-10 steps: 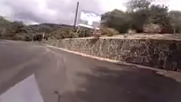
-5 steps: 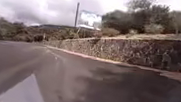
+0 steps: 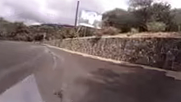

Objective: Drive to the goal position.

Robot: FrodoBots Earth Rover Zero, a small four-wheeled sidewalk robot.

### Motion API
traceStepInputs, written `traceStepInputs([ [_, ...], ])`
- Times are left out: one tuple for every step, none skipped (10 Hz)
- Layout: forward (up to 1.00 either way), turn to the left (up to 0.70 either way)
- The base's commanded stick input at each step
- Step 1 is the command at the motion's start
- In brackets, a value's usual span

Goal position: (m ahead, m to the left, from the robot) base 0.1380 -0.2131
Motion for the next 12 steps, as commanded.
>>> traceStepInputs([
  [0.5,0.0],
  [0.5,0.0],
  [0.5,0.0],
  [0.5,0.0],
  [0.5,0.0],
  [0.5,0.0],
  [0.5,0.0],
  [0.5,0.0],
  [0.5,0.0],
  [0.5,0.0],
  [0.5,0.0],
  [0.5,0.0],
])
